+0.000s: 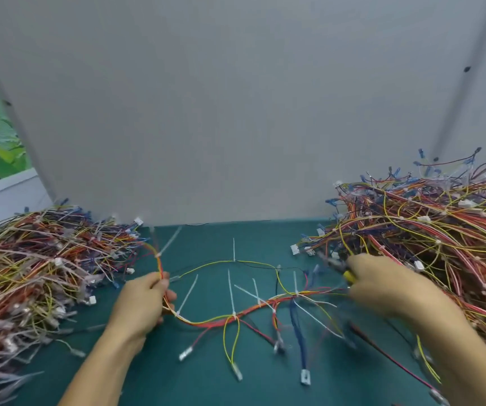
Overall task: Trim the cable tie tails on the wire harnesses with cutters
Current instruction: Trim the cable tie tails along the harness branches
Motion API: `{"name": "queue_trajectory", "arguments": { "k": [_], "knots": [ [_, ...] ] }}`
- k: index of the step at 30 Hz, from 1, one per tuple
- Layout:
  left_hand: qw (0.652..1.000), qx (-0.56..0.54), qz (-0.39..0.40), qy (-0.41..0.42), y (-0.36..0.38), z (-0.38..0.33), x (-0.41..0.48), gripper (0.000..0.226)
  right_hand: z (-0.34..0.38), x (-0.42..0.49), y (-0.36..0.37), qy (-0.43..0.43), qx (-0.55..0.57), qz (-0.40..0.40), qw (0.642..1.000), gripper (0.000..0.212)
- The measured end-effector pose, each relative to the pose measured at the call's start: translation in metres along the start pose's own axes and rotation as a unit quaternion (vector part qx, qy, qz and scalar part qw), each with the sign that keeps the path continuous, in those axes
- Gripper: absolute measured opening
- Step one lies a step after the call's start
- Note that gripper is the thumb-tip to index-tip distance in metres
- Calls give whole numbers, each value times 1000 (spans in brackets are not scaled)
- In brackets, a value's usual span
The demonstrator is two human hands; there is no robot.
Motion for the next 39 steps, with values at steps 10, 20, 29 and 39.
{"name": "queue_trajectory", "arguments": {
  "k": [10,20,29,39],
  "knots": [
    [946,319,-4,60,-20,9,8,40,-83,41,-3,188,149,-110,965,17],
    [934,353,1,55,-18,14,12,34,-9,29,-1,24,185,-11,982,4],
    [936,350,3,34,-17,13,12,31,-20,12,-9,83,-120,110,983,21],
    [933,357,3,35,-15,9,7,31,17,32,-3,-145,437,169,871,76]
  ]
}}
Point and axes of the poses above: each hand's wrist, its own x-axis towards the middle knuckle, its own y-axis out of the palm, z = x × y, the point moved 2 cm from there along x, towards the middle knuckle, and after that the axes turned 4 degrees about y, right-handed, at the moved point
